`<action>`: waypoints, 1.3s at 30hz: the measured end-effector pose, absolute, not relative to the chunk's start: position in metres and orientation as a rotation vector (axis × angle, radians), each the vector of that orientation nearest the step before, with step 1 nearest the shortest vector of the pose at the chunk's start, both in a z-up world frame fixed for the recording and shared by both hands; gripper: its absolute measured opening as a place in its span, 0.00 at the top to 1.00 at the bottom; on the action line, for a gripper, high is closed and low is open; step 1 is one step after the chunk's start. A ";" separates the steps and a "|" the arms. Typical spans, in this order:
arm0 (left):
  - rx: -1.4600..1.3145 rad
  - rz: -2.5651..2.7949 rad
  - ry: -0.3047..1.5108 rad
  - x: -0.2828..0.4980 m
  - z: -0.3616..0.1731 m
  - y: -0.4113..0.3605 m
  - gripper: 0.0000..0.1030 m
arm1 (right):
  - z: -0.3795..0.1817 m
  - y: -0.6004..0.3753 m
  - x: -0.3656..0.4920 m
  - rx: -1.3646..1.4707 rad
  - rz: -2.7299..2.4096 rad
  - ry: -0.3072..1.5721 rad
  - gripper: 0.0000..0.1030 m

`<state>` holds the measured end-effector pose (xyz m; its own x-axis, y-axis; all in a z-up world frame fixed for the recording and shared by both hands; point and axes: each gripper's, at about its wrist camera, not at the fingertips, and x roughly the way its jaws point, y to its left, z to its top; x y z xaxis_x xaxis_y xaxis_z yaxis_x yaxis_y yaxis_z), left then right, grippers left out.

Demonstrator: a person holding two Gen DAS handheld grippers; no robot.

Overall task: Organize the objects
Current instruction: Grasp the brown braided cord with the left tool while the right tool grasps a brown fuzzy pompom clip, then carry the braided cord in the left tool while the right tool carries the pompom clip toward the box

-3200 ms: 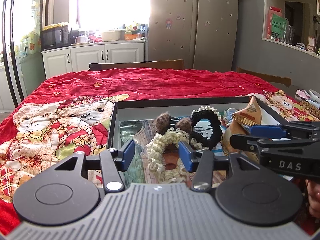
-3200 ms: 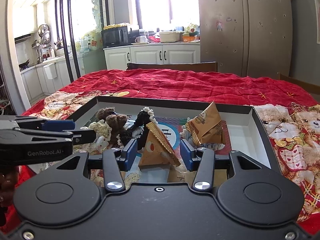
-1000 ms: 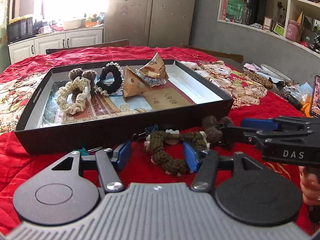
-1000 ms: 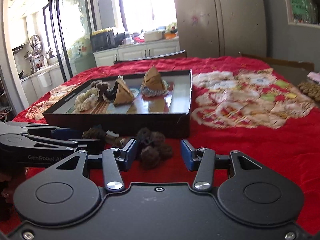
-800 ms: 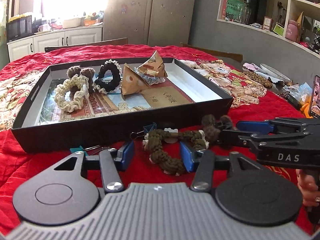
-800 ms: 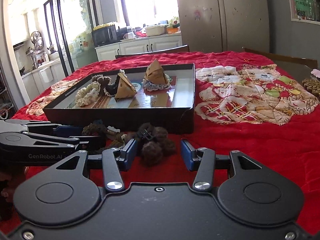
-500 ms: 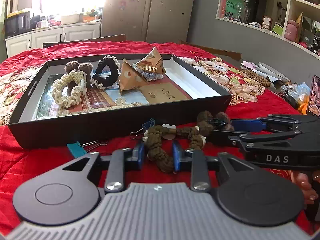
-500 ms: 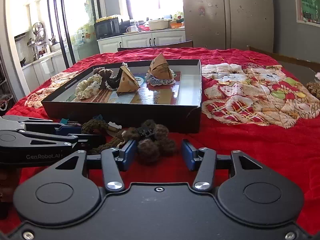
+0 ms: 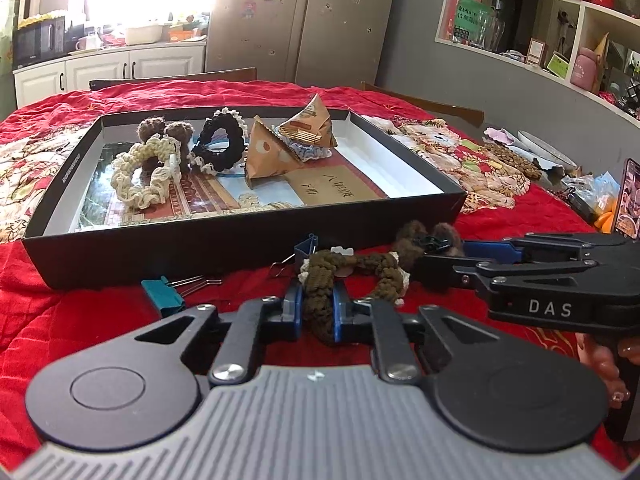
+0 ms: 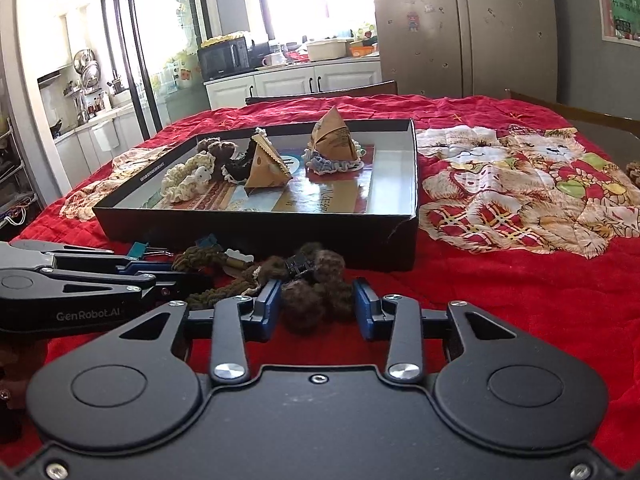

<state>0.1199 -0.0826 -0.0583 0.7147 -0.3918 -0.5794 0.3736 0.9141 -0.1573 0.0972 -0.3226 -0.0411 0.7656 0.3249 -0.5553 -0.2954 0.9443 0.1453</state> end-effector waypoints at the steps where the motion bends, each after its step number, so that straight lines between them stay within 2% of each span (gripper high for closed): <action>1: -0.030 -0.424 0.648 0.120 -0.058 -0.082 0.84 | -0.041 -0.323 0.097 0.054 0.337 0.612 0.66; 10: -0.048 -0.430 0.634 0.115 -0.054 -0.078 0.84 | -0.042 -0.331 0.095 0.112 0.345 0.610 0.73; 39: -0.070 -0.490 0.502 0.086 -0.013 -0.065 0.84 | -0.010 -0.325 0.073 0.097 0.357 0.554 0.74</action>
